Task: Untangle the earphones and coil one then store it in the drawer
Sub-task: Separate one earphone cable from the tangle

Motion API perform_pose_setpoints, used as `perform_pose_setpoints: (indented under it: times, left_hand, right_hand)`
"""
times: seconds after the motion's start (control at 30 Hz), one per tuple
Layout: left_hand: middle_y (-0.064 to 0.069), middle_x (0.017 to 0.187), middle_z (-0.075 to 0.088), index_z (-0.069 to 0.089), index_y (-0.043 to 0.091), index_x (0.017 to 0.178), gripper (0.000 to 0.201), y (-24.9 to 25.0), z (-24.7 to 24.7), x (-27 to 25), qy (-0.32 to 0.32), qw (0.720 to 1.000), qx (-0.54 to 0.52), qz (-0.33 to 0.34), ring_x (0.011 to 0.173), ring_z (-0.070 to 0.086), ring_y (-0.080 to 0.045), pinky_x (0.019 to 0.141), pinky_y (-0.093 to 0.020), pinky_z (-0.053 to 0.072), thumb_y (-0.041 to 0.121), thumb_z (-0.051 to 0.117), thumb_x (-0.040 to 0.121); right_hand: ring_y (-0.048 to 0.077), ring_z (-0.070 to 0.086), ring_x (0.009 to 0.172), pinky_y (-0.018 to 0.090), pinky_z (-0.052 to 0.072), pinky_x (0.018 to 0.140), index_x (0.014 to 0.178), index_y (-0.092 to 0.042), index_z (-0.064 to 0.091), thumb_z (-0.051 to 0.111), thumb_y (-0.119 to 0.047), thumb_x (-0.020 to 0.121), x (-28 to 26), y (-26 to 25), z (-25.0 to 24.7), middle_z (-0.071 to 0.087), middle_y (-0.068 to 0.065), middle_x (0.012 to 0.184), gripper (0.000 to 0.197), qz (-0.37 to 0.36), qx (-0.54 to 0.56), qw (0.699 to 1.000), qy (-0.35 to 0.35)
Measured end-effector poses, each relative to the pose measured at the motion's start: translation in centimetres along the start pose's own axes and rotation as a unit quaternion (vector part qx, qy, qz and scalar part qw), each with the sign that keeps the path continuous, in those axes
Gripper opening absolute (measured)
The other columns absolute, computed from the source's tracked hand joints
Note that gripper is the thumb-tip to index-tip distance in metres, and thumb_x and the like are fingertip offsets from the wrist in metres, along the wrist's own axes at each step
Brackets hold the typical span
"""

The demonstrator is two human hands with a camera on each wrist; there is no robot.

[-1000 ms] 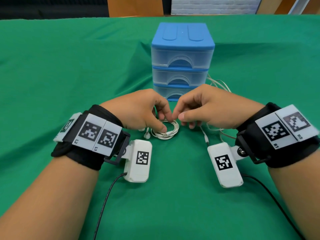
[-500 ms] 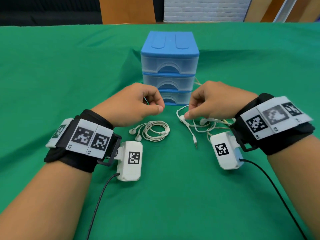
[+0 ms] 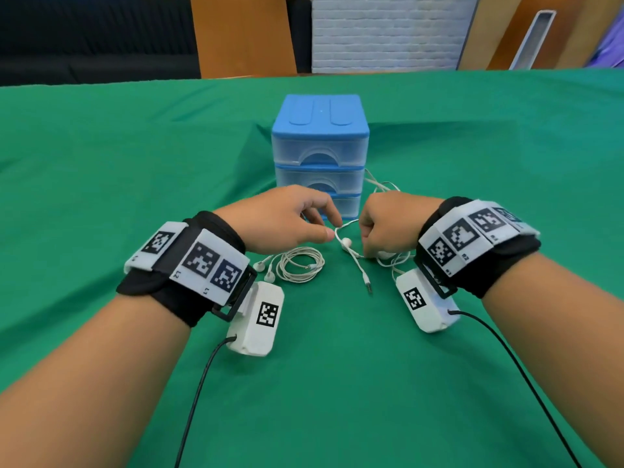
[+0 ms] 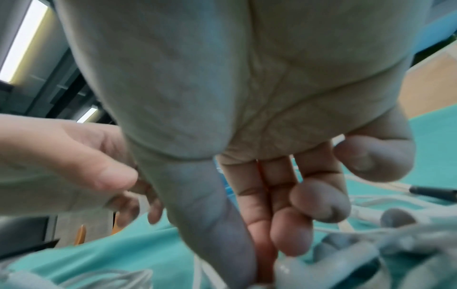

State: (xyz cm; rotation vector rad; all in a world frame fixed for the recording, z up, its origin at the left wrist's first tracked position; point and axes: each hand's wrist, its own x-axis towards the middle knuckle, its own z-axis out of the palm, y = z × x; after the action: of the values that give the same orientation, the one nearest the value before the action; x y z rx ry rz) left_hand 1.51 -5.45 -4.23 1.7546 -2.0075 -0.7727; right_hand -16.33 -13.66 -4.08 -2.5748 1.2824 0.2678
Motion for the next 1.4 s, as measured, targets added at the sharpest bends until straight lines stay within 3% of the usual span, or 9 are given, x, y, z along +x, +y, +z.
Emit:
perform_pose_setpoints:
  times: [0.17, 0.27, 0.43, 0.57, 0.77, 1.03, 1.23, 1.33, 1.4]
  left_hand:
    - [0.014, 0.105, 0.07, 0.062, 0.04, 0.122, 0.028, 1.1, 0.1, 0.7, -0.09, 0.993, 0.075, -0.026, 0.096, 0.067, -0.009, 0.097, -0.034, 0.051, 0.045, 0.062, 0.094]
    - [0.015, 0.111, 0.068, 0.063, 0.037, 0.128, 0.033, 1.5, -0.2, 1.1, -0.103, 0.988, 0.108, -0.027, 0.102, 0.065, -0.006, 0.101, -0.03, 0.047, 0.044, 0.059, 0.096]
    - [0.033, 0.081, 0.06, 0.07, 0.033, 0.123, 0.027, 1.9, -0.1, 1.4, -0.103, 0.986, 0.133, 0.001, 0.073, 0.056, 0.017, 0.071, -0.001, 0.04, 0.032, 0.062, 0.097]
    - [0.019, 0.085, 0.072, 0.078, 0.029, 0.107, 0.017, 1.6, -1.0, 0.9, -0.006, 0.997, 0.056, 0.053, 0.082, 0.065, -0.006, 0.08, -0.021, 0.05, 0.026, 0.071, 0.091]
    - [-0.002, 0.087, 0.076, 0.075, 0.01, 0.092, 0.007, 1.5, -2.6, -0.3, 0.178, 0.97, -0.132, 0.104, 0.075, 0.066, -0.006, 0.074, -0.017, 0.053, 0.008, 0.076, 0.086]
    - [-0.004, 0.081, 0.061, 0.067, 0.01, 0.114, 0.026, 0.6, -3.6, -0.6, 0.255, 0.923, -0.254, 0.134, 0.076, 0.055, -0.018, 0.068, -0.024, 0.046, 0.002, 0.069, 0.089]
    - [0.0, 0.077, 0.066, 0.07, 0.012, 0.086, 0.013, 0.9, -3.8, -0.3, 0.249, 0.911, -0.299, 0.137, 0.066, 0.055, -0.014, 0.065, -0.024, 0.044, 0.005, 0.061, 0.082]
    - [0.0, 0.074, 0.063, 0.064, 0.009, 0.084, 0.011, 1.1, -4.1, -0.2, 0.223, 0.902, -0.341, 0.14, 0.062, 0.055, -0.018, 0.063, -0.027, 0.046, 0.003, 0.056, 0.081]
    - [-0.008, 0.074, 0.056, 0.066, 0.008, 0.086, 0.012, 1.2, -4.3, -0.2, 0.184, 0.907, -0.355, 0.136, 0.061, 0.052, -0.021, 0.061, -0.025, 0.048, 0.004, 0.055, 0.081]
  right_hand:
    - [0.017, 0.056, 0.075, 0.029, 0.045, 0.063, 0.097, -0.017, 0.069, 0.077, -0.022, 0.081, 0.3, 0.9, -0.1, 0.061, -0.004, 0.079, 0.019, -0.005, 0.055, 0.996, 0.067]
    - [0.015, 0.052, 0.076, 0.026, 0.039, 0.07, 0.116, -0.028, 0.063, 0.076, -0.021, 0.084, 0.8, 1.0, -0.1, 0.048, -0.016, 0.079, 0.036, -0.06, 0.067, 0.994, 0.065]
    - [0.005, 0.043, 0.064, 0.016, 0.031, 0.056, 0.106, -0.027, 0.068, 0.071, -0.021, 0.087, 1.7, 0.2, 0.2, 0.046, -0.014, 0.071, 0.02, -0.12, -0.014, 0.992, 0.039]
    - [0.02, 0.056, 0.08, 0.029, 0.041, 0.069, 0.078, -0.028, 0.061, 0.072, -0.027, 0.087, 1.5, 0.9, -0.6, 0.062, -0.003, 0.085, 0.014, -0.11, -0.002, 0.992, 0.055]
    - [0.014, 0.055, 0.071, 0.029, 0.044, 0.07, 0.084, -0.017, 0.069, 0.068, -0.03, 0.092, -0.9, 3.5, -3.8, 0.066, 0.001, 0.082, 0.015, -0.096, 0.131, 0.976, 0.145]
    - [0.018, 0.064, 0.069, 0.026, 0.051, 0.072, 0.087, -0.008, 0.065, 0.061, -0.008, 0.097, -3.2, 4.0, -6.5, 0.067, 0.006, 0.074, 0.011, -0.199, 0.409, 0.855, 0.25]
    - [0.013, 0.039, 0.046, 0.027, 0.048, 0.045, 0.091, -0.006, 0.063, 0.059, -0.015, 0.1, -3.2, 3.2, -7.9, 0.048, -0.005, 0.056, 0.013, -0.2, 0.48, 0.793, 0.318]
    - [0.017, 0.025, 0.046, 0.022, 0.023, 0.043, 0.08, -0.011, 0.063, 0.062, -0.02, 0.098, -2.4, 2.9, -7.6, 0.035, 0.006, 0.055, 0.021, -0.192, 0.436, 0.821, 0.314]
    - [0.017, 0.025, 0.047, 0.028, 0.022, 0.046, 0.075, -0.014, 0.064, 0.063, -0.022, 0.098, -1.7, 2.9, -7.0, 0.04, -0.004, 0.047, 0.024, -0.181, 0.385, 0.857, 0.289]
